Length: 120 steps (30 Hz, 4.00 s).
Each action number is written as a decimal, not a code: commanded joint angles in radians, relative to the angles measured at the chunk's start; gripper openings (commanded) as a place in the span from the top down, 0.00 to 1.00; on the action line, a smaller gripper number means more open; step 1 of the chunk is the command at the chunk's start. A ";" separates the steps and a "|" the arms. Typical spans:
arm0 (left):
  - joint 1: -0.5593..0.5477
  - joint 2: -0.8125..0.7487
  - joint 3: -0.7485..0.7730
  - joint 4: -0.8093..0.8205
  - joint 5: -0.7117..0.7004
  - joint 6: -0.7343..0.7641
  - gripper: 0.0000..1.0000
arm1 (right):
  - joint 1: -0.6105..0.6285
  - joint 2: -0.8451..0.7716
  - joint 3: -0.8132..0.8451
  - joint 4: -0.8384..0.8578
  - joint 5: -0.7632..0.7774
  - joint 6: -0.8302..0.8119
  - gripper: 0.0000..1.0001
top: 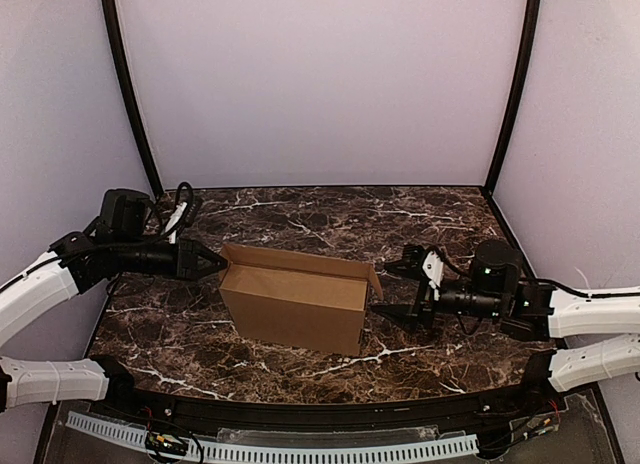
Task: Fold the paper box
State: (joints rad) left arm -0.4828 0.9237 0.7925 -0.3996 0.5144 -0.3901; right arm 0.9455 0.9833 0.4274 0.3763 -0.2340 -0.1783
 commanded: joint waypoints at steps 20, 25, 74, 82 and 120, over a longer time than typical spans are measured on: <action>-0.011 -0.015 0.011 -0.021 0.002 0.007 0.95 | 0.053 0.033 0.141 -0.116 0.051 0.078 0.24; -0.011 -0.021 0.003 -0.020 -0.004 0.007 0.96 | 0.063 0.026 0.169 -0.162 0.073 0.123 0.28; -0.017 -0.053 -0.054 0.033 0.002 -0.049 0.96 | 0.183 0.045 0.319 -0.440 0.108 0.327 0.89; -0.024 -0.056 -0.058 0.041 0.005 -0.056 0.96 | 0.191 0.094 0.329 -0.381 0.093 0.360 0.92; -0.079 -0.110 -0.117 0.086 -0.058 -0.118 0.95 | 0.192 0.212 0.433 -0.373 0.345 0.641 0.92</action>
State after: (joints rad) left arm -0.5373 0.8261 0.6998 -0.3035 0.3943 -0.4934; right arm 1.1156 1.1801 0.8337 -0.0528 0.1032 0.4377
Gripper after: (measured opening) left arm 0.046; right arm 0.083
